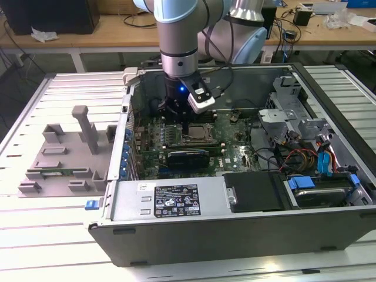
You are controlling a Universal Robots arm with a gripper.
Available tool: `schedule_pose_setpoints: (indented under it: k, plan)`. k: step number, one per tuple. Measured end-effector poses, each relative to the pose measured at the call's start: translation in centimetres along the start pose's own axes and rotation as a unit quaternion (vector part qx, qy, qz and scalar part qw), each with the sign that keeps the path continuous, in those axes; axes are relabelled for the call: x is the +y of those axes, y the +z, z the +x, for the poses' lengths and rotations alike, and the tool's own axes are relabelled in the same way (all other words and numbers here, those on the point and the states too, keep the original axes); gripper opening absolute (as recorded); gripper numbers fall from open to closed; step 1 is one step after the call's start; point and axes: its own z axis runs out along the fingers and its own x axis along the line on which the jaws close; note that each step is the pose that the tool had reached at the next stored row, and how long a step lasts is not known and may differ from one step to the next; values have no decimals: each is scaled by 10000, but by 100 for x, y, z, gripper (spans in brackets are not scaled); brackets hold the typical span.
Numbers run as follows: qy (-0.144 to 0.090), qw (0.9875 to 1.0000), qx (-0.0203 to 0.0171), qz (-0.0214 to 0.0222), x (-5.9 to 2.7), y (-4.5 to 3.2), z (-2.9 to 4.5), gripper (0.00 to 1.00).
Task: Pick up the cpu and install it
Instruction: 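Close the cpu cover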
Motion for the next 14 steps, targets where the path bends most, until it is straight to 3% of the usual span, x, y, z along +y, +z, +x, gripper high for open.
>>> schedule_pose_setpoints:
  k: [4,8,10,12,14]
  plan:
    - [0,10000,0,1,-7,-181,-10,11]
    - [-1,10000,1,7,-8,-189,-17,11]
    - [1,10000,0,6,-7,-184,-85,11]
    - [0,10000,0,6,-5,-177,-209,11]
    - [-1,10000,0,6,-4,-174,-266,11]
